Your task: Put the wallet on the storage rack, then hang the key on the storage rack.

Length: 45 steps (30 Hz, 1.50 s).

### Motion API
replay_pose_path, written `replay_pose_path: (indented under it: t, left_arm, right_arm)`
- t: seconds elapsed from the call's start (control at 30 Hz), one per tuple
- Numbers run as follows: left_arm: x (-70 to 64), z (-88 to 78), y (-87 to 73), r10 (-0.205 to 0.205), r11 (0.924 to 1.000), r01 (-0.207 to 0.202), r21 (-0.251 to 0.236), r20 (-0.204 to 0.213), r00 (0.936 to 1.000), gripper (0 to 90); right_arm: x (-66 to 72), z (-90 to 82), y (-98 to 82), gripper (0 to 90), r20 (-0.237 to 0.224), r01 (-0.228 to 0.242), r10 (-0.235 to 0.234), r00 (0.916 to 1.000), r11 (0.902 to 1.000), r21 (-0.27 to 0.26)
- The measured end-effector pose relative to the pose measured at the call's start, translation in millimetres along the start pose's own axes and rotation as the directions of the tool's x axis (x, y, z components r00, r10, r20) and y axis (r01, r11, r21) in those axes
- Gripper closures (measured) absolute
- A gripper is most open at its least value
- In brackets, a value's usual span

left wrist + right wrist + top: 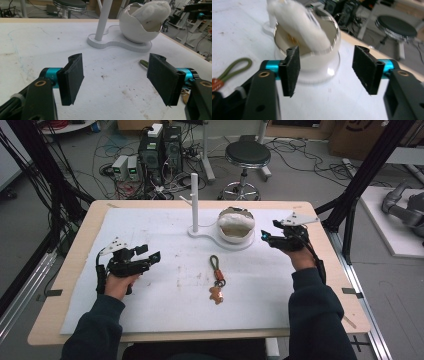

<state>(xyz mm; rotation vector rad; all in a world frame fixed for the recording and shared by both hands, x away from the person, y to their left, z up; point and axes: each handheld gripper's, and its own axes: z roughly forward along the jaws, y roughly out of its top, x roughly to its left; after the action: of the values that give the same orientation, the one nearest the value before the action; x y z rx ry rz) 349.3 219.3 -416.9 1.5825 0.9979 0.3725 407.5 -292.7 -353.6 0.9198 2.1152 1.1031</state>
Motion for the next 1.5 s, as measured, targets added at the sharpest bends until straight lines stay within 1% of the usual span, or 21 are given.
replay_pose_path:
  t: [0.1, 0.2, 0.37, 0.4, 0.43, 0.47, 0.5, 0.53, 0.6, 0.63, 0.7, 0.8, 0.87, 0.97, 1.07, 1.17, 1.23, 1.3, 1.37, 1.4, 1.5]
  left_arm:
    - [0.3, -1.6, -0.6, 0.018, 0.9998, -0.018, -0.004, -0.016, 0.9997, 21.7]
    - [1.8, -4.3, -1.2, 0.028, 0.9996, -0.028, -0.006, -0.040, 0.9988, 19.4]
    - [4.1, -7.7, -2.6, 0.032, 0.9994, -0.032, -0.011, -0.056, 0.9980, 19.4]
    - [4.4, -8.2, -2.8, 0.034, 0.9994, -0.034, -0.011, -0.055, 0.9979, 19.4]
    - [4.0, -8.7, -2.7, 0.033, 0.9993, -0.034, -0.012, -0.056, 0.9978, 19.4]
    - [3.9, -9.3, -2.6, 0.037, 0.9992, -0.038, -0.011, -0.056, 0.9977, 19.4]
    - [3.3, -9.9, -2.4, 0.038, 0.9991, -0.039, -0.015, -0.058, 0.9976, 19.4]
    - [2.8, -10.2, -2.5, 0.037, 0.9991, -0.038, -0.018, -0.054, 0.9978, 19.7]
    - [2.7, -9.9, -3.0, 0.036, 0.9992, -0.037, -0.017, -0.049, 0.9981, 19.7]
    - [3.5, -9.4, -3.1, 0.039, 0.9991, -0.040, -0.015, -0.051, 0.9980, 19.7]
    - [4.7, -8.9, -3.5, 0.035, 0.9993, -0.035, -0.012, -0.051, 0.9981, 19.7]
    - [5.5, -9.4, -3.5, 0.032, 0.9994, -0.033, -0.013, -0.049, 0.9983, 19.7]
    - [6.5, -10.3, -3.1, 0.033, 0.9992, -0.034, -0.020, -0.044, 0.9985, 19.9]
    - [8.0, -10.9, -3.0, 0.026, 0.9993, -0.028, -0.025, -0.045, 0.9986, 20.0]
    - [8.3, -12.3, -2.8, 0.036, 0.9991, -0.037, -0.020, -0.051, 0.9981, 20.0]
    - [7.3, -15.1, -2.6, 0.039, 0.9991, -0.040, -0.015, -0.061, 0.9974, 20.1]
    - [7.1, -18.0, -2.3, 0.047, 0.9987, -0.049, -0.017, -0.068, 0.9966, 20.0]
    - [7.3, -20.0, -2.6, 0.044, 0.9988, -0.045, -0.020, -0.079, 0.9959, 20.0]
    - [8.5, -20.6, -3.5, 0.043, 0.9989, -0.044, -0.013, -0.087, 0.9953, 20.0]
    - [8.8, -20.3, -3.8, 0.035, 0.9992, -0.036, -0.014, -0.094, 0.9950, 20.1]
    - [9.4, -19.4, -4.3, 0.040, 0.9991, -0.041, -0.011, -0.098, 0.9944, 20.3]
  right_arm:
    - [2.9, -9.6, -20.1, 31.0, 0.018, -0.051, 0.050, 0.9986, 0.9983, 0.029]
    - [7.2, -15.6, -37.4, 30.4, 0.012, -0.094, 0.093, 0.9956, 0.9932, 0.069]
    - [14.0, -18.4, -60.0, 28.1, 0.009, -0.135, 0.134, 0.9909, 0.9890, 0.061]
    - [14.2, -18.0, -62.5, 27.8, 0.007, -0.139, 0.139, 0.9903, 0.9878, 0.070]
    - [13.5, -17.6, -63.5, 27.1, 0.007, -0.132, 0.132, 0.9912, 0.9877, 0.083]
    - [13.6, -17.6, -63.9, 26.5, 0.008, -0.139, 0.139, 0.9902, 0.9866, 0.085]
    - [13.6, -17.8, -64.0, 26.3, 0.005, -0.141, 0.141, 0.9900, 0.9865, 0.083]
    - [14.8, -18.7, -63.5, 25.5, 0.020, -0.142, 0.141, 0.9898, 0.9865, 0.081]
    - [15.5, -19.7, -62.7, 25.2, 0.024, -0.137, 0.136, 0.9904, 0.9878, 0.073]
    - [16.6, -20.2, -62.1, 24.6, 0.028, -0.146, 0.144, 0.9892, 0.9866, 0.073]
    - [17.1, -19.9, -61.5, 24.1, 0.029, -0.144, 0.142, 0.9894, 0.9875, 0.064]
    - [21.9, -17.8, -59.5, 24.1, 0.027, -0.148, 0.146, 0.9889, 0.9867, 0.069]
    - [26.0, -15.6, -58.8, 25.2, 0.030, -0.139, 0.138, 0.9900, 0.9885, 0.059]
    - [30.3, -12.0, -57.4, 25.5, 0.028, -0.147, 0.146, 0.9889, 0.9875, 0.056]
    - [35.2, -9.1, -56.0, 27.6, 0.009, -0.146, 0.145, 0.9894, 0.9877, 0.057]
    - [42.7, -3.8, -54.3, 34.5, -0.041, -0.124, 0.127, 0.9911, 0.9904, 0.061]
    - [47.4, -0.1, -52.7, 36.7, -0.058, -0.123, 0.127, 0.9902, 0.9903, 0.064]
    - [53.3, 3.9, -50.3, 41.6, -0.090, -0.137, 0.142, 0.9858, 0.9886, 0.063]
    - [61.8, 8.3, -47.6, 48.2, -0.128, -0.134, 0.140, 0.9818, 0.9893, 0.059]
    - [66.2, 10.6, -46.1, 50.3, -0.143, -0.123, 0.131, 0.9811, 0.9905, 0.061]
    - [79.5, 18.7, -41.9, 51.1, -0.178, -0.097, 0.108, 0.9780, 0.9927, 0.071]
